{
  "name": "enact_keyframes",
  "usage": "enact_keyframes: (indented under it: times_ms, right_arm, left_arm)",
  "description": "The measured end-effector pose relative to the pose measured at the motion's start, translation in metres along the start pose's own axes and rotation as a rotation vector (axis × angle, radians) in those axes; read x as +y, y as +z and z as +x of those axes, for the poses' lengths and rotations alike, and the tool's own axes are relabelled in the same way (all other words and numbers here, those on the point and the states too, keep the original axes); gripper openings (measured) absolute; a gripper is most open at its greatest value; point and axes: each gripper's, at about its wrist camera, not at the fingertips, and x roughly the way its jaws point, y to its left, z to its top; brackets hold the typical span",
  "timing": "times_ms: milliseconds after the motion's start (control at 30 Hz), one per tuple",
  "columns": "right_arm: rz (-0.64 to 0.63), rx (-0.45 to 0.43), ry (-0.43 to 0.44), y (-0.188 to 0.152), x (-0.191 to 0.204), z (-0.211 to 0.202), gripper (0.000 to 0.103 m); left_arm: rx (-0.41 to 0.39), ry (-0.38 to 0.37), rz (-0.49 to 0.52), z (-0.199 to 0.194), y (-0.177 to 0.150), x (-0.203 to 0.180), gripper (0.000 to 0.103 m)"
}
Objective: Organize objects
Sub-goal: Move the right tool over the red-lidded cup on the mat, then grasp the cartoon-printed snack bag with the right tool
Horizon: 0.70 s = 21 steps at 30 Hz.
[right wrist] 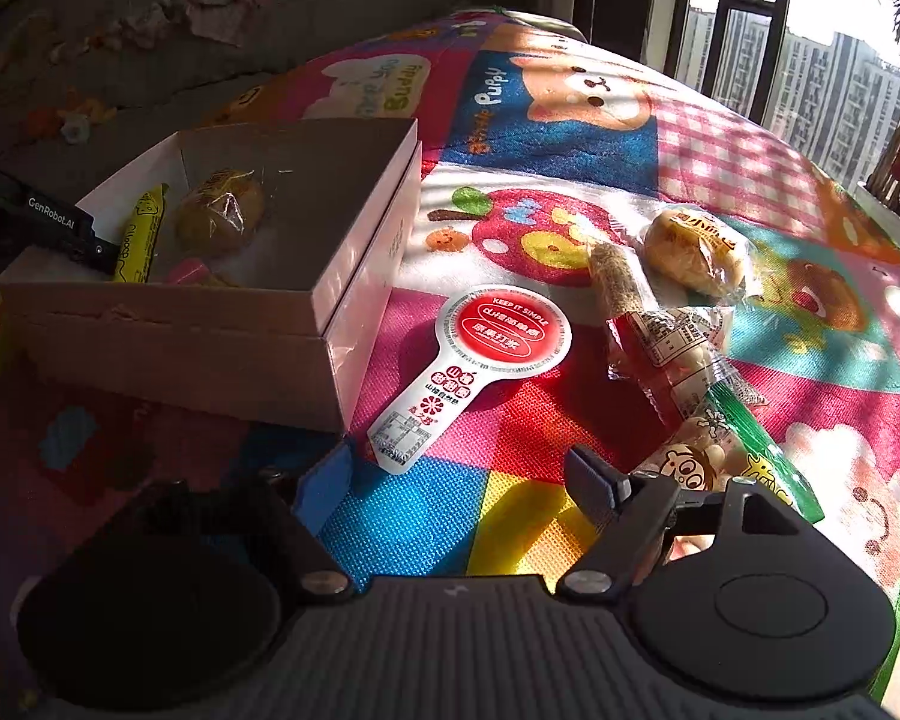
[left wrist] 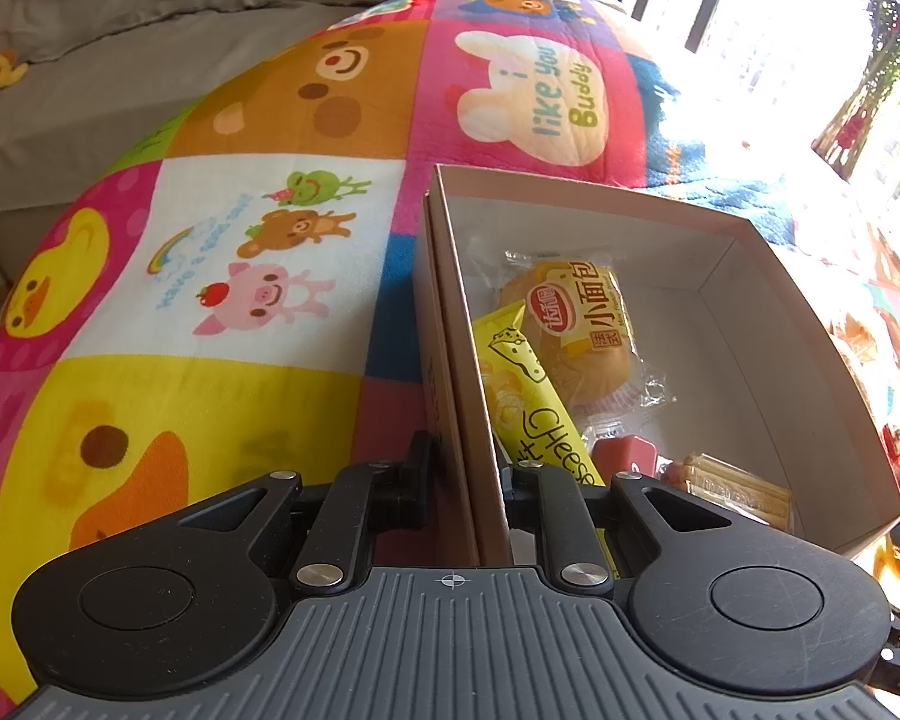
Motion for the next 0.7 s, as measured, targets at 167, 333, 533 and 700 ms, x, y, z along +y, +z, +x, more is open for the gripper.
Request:
enact_keyframes:
  times_ms: [167,333,533,700]
  right_arm:
    - [0.044,-0.001,-0.078,-0.005,-0.017,-0.004,0.083]
    - [0.058,-0.009,-0.065,-0.008,-0.017,-0.009,0.083]
    - [0.091,-0.003,0.003,-0.012,-0.003,-0.005,0.09]
    - [0.096,-0.002,0.006,-0.015,0.0,-0.002,0.103]
  left_arm:
    - [0.0,0.0,0.0,0.0,0.0,0.0,0.018]
    - [0.0,0.0,0.0,0.0,0.0,0.0,0.018]
    - [0.0,0.001,0.0,0.0,0.0,0.0,0.018]
    - [-0.001,0.002,-0.002,0.0,0.0,0.0,0.018]
